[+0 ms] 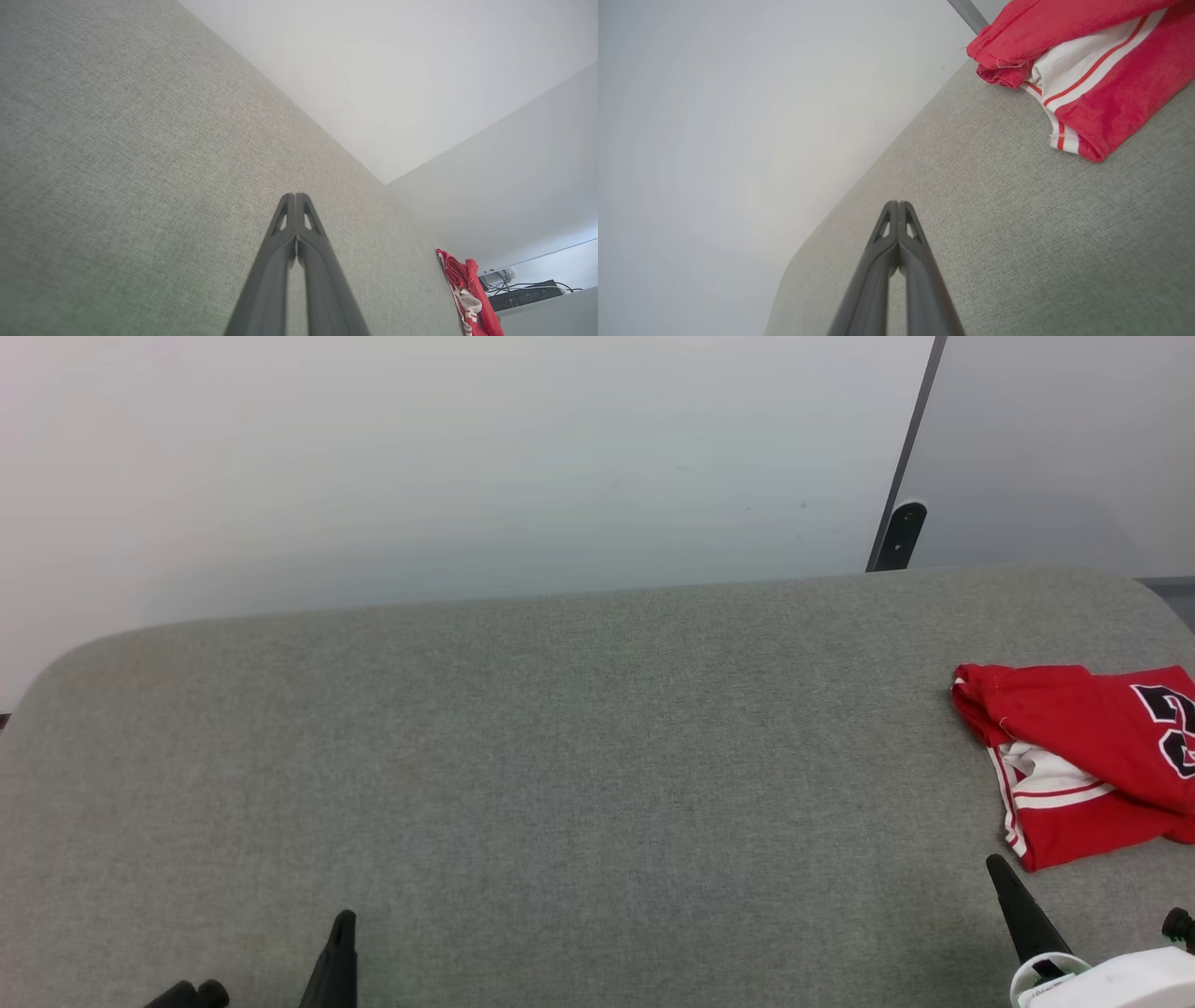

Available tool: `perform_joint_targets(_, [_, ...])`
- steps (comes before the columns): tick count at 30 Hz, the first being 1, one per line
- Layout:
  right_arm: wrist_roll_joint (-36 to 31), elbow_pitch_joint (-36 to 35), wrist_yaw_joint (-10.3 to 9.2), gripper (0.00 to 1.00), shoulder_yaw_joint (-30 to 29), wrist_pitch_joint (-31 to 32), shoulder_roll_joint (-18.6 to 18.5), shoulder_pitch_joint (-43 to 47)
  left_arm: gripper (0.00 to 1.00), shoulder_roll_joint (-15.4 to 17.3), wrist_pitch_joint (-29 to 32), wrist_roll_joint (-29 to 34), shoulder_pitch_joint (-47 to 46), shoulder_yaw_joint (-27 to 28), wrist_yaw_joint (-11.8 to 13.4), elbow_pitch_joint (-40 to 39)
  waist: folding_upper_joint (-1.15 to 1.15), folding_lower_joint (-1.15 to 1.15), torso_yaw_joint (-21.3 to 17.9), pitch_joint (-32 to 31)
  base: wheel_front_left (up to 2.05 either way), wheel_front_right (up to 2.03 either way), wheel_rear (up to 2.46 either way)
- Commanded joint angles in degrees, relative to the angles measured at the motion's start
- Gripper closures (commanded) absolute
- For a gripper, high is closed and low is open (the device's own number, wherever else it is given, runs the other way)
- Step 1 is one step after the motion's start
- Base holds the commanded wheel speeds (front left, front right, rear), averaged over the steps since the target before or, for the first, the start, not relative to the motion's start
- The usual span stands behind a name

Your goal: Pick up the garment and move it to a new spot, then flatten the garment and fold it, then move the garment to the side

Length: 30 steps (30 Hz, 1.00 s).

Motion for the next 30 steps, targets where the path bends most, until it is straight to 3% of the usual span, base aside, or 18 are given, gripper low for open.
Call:
perform_joint_targets(1, [1.8,-0.2,-0.01,1.0,-0.4,-0.3,0.0,-1.5,1.0,0.1,0.2,-1.7,-1.4,0.4,-0.5,-0.3,0.0,0.0,0.0,0.0,0.0,0.0,0.0])
perform_joint_targets(30, [16.3,3.6,-0.03,1.0,-1.7,-1.1,1.6,-5.0,1.0,-0.8,4.3,-20.8,-7.0,2.5,-3.0,3.3,0.0,0.0,0.6,0.5,0.0,0.0,0.0])
